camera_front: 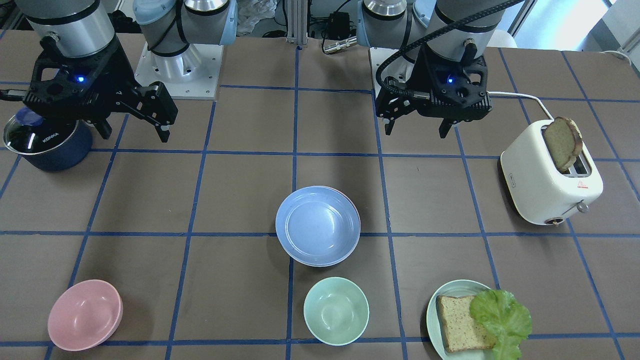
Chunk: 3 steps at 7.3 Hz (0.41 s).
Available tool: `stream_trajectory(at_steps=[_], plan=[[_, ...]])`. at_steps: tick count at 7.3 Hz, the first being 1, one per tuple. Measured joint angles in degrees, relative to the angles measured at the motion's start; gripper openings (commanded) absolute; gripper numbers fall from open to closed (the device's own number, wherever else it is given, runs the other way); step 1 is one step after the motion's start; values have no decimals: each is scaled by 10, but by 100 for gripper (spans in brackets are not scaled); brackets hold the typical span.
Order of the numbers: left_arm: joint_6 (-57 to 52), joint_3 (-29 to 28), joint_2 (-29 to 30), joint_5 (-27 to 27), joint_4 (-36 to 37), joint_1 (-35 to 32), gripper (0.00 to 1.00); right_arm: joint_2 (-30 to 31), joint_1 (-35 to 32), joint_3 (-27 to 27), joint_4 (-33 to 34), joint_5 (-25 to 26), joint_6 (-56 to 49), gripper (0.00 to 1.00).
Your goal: Stack three plates with pink and blue
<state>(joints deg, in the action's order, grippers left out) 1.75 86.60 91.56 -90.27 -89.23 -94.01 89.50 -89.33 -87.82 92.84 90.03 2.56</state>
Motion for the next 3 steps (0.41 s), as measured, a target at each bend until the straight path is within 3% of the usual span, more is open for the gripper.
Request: stream_trajectory(at_steps=[3], plan=[[25,1,-7,6,0,11,100,0,-2,10,-17,13,1,100]])
